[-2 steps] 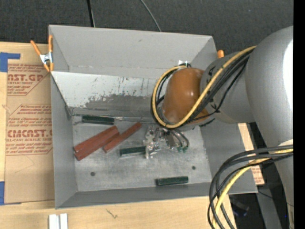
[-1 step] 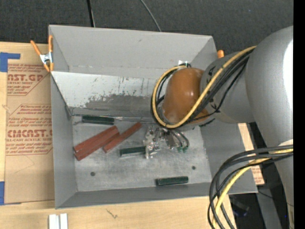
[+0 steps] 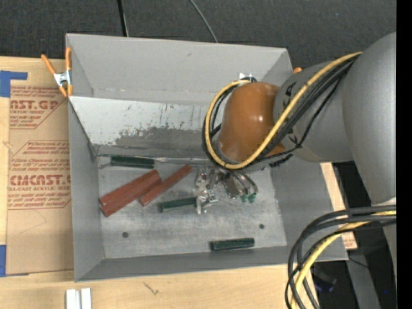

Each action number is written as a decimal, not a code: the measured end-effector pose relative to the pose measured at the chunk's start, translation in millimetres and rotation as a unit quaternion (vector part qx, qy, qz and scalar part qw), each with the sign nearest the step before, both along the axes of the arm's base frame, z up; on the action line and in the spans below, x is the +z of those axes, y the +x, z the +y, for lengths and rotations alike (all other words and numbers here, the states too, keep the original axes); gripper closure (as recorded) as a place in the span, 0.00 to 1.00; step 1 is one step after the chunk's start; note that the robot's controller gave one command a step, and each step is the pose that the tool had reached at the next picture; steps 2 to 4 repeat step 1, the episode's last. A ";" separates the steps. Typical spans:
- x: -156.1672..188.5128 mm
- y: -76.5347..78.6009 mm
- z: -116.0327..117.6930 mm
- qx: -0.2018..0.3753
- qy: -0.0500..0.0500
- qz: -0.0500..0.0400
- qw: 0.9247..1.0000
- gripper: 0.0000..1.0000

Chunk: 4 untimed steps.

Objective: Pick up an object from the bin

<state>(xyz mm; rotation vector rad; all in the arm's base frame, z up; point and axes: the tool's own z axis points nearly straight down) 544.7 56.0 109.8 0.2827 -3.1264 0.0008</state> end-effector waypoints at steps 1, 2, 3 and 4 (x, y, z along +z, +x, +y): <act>111.9 3.6 0.2 0.001 0.000 -0.002 1.000 1.00; 111.9 3.6 0.2 0.001 0.000 -0.002 1.000 1.00; 111.9 3.6 0.2 0.001 0.000 -0.002 1.000 1.00; 111.9 3.6 0.2 0.001 0.000 -0.002 1.000 1.00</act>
Offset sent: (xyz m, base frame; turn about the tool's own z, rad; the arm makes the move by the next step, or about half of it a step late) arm 0.0000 0.0000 0.0000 0.0000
